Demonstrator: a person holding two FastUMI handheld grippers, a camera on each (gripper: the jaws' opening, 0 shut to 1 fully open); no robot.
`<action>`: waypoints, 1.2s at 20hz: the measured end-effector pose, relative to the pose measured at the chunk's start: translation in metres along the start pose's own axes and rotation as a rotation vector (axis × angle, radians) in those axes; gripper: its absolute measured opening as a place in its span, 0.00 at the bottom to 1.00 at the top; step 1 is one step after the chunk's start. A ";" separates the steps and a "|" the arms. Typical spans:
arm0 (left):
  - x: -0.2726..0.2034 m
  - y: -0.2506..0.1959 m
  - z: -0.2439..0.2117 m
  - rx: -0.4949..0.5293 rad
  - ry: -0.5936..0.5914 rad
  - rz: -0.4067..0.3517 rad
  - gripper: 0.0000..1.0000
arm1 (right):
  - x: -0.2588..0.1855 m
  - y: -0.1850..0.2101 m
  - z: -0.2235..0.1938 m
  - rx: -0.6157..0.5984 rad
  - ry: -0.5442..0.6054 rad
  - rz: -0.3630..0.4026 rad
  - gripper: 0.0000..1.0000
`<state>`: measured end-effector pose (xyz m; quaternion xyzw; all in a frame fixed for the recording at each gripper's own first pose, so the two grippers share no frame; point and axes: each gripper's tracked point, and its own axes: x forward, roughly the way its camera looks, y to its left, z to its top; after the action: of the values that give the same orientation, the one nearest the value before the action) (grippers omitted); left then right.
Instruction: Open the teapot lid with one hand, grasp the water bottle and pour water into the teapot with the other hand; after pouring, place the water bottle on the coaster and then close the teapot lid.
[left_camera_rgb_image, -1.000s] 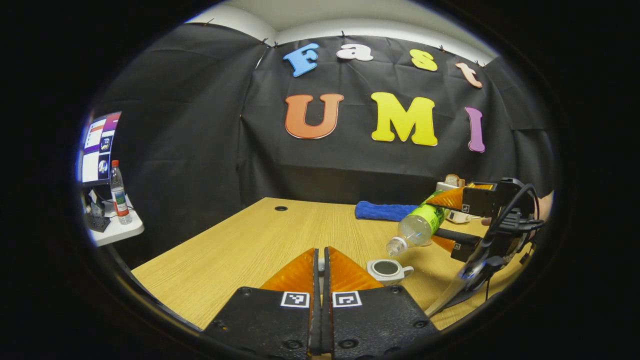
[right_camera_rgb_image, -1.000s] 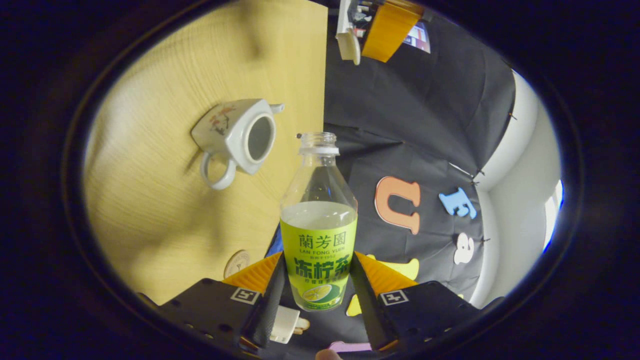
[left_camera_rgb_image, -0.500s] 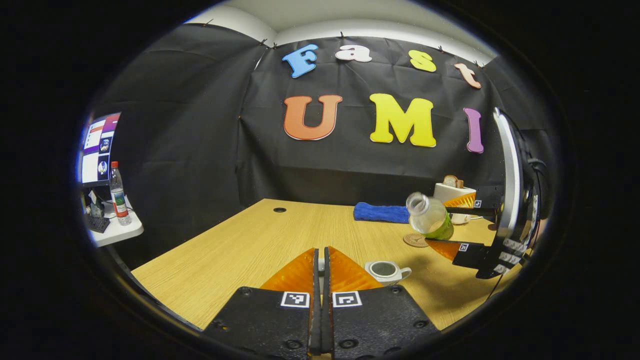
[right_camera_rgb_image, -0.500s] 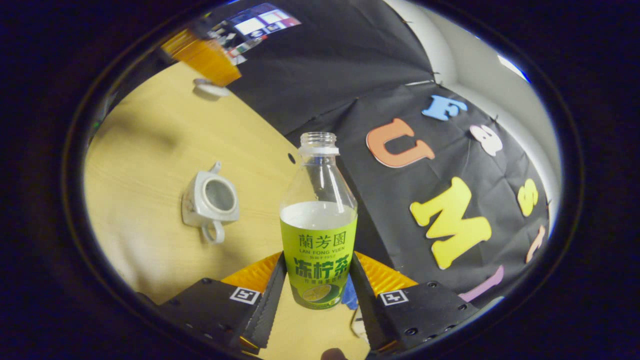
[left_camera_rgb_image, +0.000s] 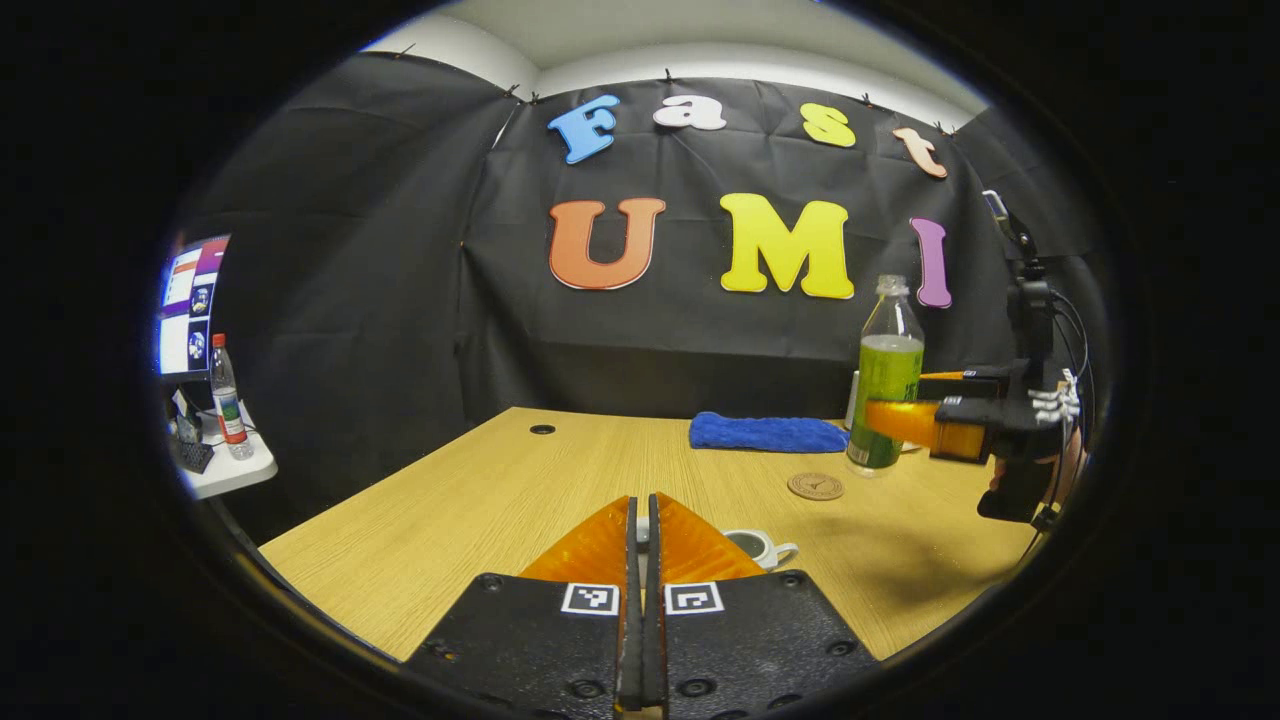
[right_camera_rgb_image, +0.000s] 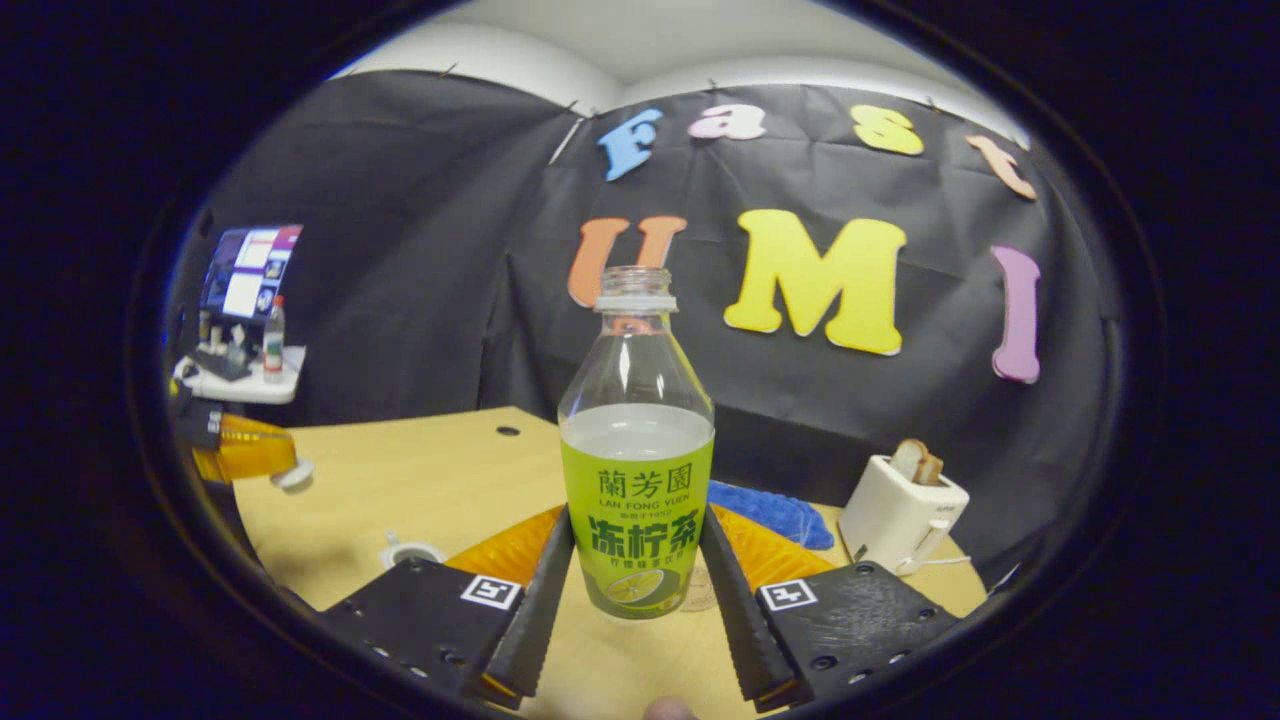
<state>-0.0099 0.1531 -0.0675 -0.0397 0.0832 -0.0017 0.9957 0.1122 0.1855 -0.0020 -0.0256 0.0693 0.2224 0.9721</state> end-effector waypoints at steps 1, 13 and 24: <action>0.000 -0.001 0.000 -0.003 0.001 -0.004 0.03 | 0.000 -0.011 0.001 0.041 -0.009 -0.014 0.72; -0.001 -0.007 0.004 0.011 -0.007 -0.017 0.02 | 0.084 -0.057 -0.054 0.151 0.082 -0.112 0.72; 0.000 -0.001 -0.002 0.001 0.007 -0.006 0.02 | 0.122 -0.059 -0.098 0.139 0.146 -0.139 0.72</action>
<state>-0.0100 0.1523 -0.0696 -0.0394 0.0867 -0.0051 0.9954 0.2345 0.1773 -0.1160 0.0209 0.1534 0.1469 0.9770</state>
